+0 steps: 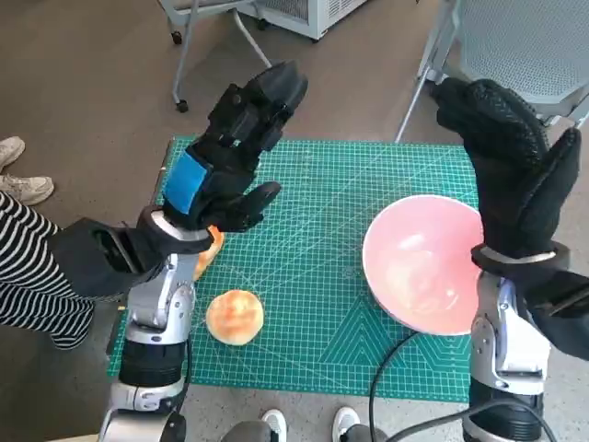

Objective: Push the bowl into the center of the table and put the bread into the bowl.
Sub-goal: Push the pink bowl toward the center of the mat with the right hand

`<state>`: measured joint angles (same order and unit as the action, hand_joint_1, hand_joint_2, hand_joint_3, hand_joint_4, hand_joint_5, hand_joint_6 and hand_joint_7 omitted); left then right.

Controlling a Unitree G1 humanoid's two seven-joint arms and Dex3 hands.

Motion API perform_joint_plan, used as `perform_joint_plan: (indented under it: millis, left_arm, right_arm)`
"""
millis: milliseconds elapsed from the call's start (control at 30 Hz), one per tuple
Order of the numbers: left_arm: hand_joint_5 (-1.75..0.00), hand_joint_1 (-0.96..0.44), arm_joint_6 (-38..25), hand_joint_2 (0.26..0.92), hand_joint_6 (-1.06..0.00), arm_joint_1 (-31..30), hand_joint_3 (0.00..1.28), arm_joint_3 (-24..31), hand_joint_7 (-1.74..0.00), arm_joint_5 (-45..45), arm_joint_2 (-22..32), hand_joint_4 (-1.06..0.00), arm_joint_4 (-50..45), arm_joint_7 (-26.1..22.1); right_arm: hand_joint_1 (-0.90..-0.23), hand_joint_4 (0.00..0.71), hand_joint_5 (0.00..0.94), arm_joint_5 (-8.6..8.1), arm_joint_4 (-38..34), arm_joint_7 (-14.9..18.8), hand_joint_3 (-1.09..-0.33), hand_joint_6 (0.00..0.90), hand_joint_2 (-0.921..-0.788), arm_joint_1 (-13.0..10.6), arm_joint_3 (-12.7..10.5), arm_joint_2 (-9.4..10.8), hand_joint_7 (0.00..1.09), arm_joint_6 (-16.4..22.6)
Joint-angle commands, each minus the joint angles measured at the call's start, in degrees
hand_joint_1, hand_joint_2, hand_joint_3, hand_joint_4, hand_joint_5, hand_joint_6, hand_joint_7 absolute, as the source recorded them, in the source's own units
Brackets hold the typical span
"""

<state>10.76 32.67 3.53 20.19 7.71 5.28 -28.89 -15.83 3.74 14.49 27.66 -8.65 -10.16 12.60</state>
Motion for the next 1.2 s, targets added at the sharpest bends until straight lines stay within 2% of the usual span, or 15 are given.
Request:
perform_joint_plan:
  millis: [33, 600, 667, 1200]
  left_arm:
    - [-0.13, -0.54, 0.24, 0.85, 0.0, -0.44, 0.49, 0.28, -0.46, -0.22, 0.11, 0.0, -1.04, 0.42]
    - [-0.12, -0.54, 1.32, 0.86, 0.0, -0.91, 0.46, 0.8, -0.44, -0.26, 0.42, 0.0, -0.02, 0.38]
    - [-0.13, -0.54, 1.4, 0.878, 0.0, -0.94, 0.43, 0.87, -0.45, -0.23, 0.41, 0.0, 0.13, 0.35]
    - [-0.13, -0.54, 1.25, 0.908, 0.0, -1.56, 0.36, 0.62, -0.47, -0.7, 0.18, 0.0, -0.73, 0.87]
  right_arm:
    - [-0.672, 0.221, 0.0, -0.12, -0.26, 0.24, -0.611, 0.137, -0.921, -1.34, 0.23, 0.13, 0.53, -0.82]
    - [-0.674, 0.221, 0.001, 1.0, -1.63, 0.61, -0.616, 0.119, -0.921, -1.13, 0.93, -0.47, 0.53, -0.82]
    - [-0.676, 0.219, 0.0, 1.06, -1.82, 0.6, -0.616, 0.118, -0.921, -1.09, 0.97, -0.57, 0.53, -0.96]
    - [-0.673, 0.215, 0.0, 0.32, -3.04, 0.92, -0.617, 0.112, -0.921, -1.21, 0.85, -0.84, 0.54, -1.7]
